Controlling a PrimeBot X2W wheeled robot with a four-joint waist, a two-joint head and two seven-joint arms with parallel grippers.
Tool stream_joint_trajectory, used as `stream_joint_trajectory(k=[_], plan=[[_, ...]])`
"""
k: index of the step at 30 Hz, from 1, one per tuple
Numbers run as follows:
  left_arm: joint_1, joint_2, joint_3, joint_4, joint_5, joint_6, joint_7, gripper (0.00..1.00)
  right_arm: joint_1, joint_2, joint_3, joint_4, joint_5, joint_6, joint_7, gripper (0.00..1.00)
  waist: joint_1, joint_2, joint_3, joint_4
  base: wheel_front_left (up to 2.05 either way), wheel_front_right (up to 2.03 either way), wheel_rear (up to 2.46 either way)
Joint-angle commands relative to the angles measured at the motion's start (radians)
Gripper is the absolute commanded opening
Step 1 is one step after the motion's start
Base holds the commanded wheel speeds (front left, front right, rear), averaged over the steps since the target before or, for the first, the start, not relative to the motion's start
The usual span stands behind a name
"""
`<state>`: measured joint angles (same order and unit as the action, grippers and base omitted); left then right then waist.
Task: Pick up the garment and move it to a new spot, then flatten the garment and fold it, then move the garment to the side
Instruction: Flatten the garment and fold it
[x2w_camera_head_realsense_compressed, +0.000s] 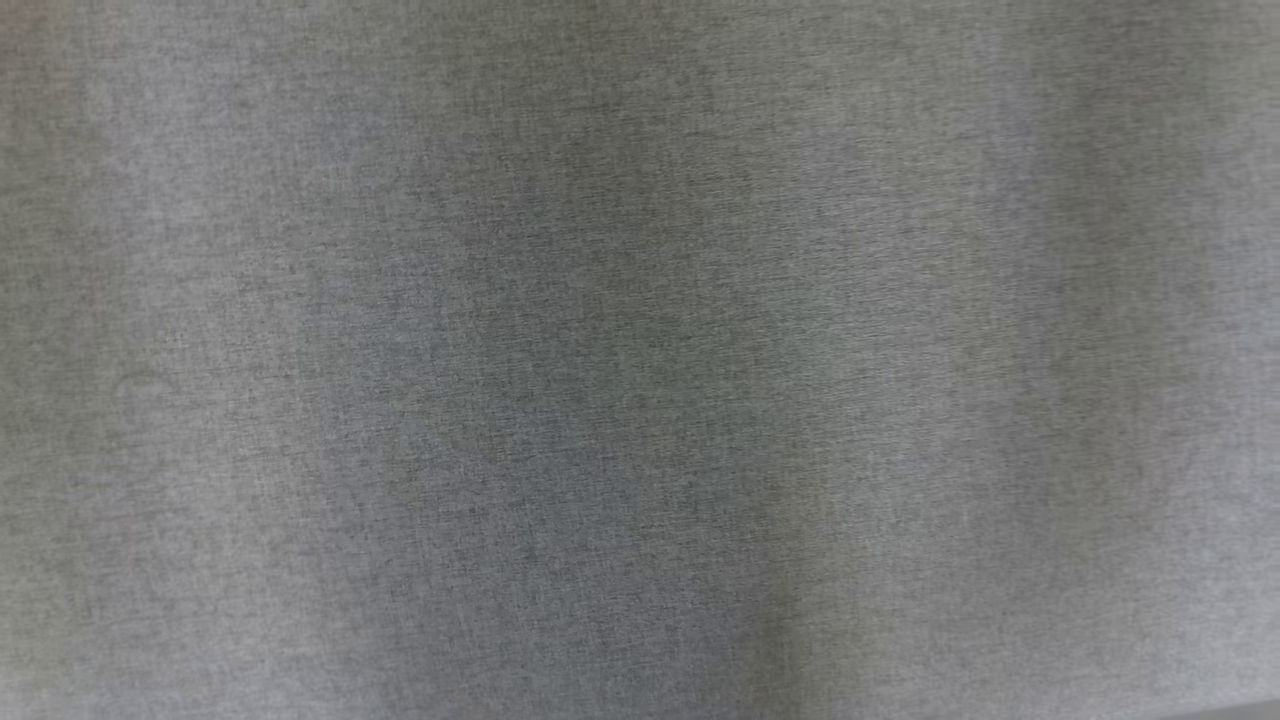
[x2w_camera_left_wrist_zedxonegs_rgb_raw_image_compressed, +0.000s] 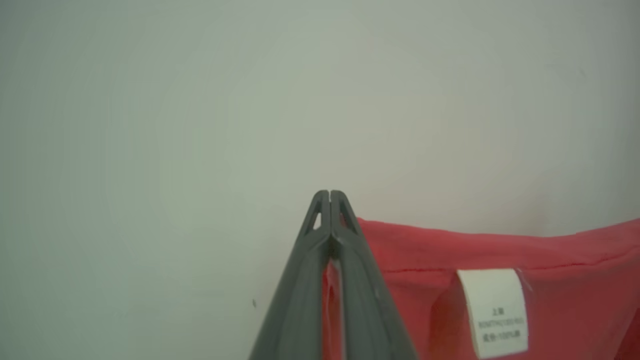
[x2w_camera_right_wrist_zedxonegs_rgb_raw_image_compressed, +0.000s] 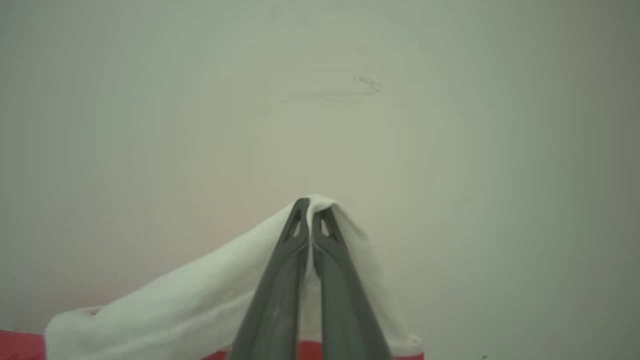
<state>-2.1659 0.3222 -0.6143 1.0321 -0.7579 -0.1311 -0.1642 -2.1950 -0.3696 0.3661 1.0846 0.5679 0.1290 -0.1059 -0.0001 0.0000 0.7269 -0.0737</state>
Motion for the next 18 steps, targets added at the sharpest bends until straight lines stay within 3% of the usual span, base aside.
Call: stream_joint_trajectory(k=[1, 8, 18], plan=[[0.026, 0.012, -0.016, -0.010, -0.013, 0.002, -0.003, 0.00, 0.036, 0.001, 0.011, -0.009, 0.019, 0.003, -0.006, 0.00, 0.0001, 0.0000, -0.010, -0.009, 0.00, 0.00, 0.00], [0.173, 0.079, -0.071, -0.080, -0.085, 0.002, -0.039, 0.00, 0.205, -0.018, 0.077, -0.110, 0.148, 0.003, -0.019, 0.00, 0.0001, 0.0000, -0.075, -0.032, 0.00, 0.00, 0.00], [0.577, 0.201, -0.099, -0.276, -0.193, 0.002, -0.092, 0.00, 0.595, -0.071, 0.152, -0.350, 0.328, 0.003, -0.047, 0.00, 0.0001, 0.0000, -0.207, -0.040, 0.00, 0.00, 0.00]])
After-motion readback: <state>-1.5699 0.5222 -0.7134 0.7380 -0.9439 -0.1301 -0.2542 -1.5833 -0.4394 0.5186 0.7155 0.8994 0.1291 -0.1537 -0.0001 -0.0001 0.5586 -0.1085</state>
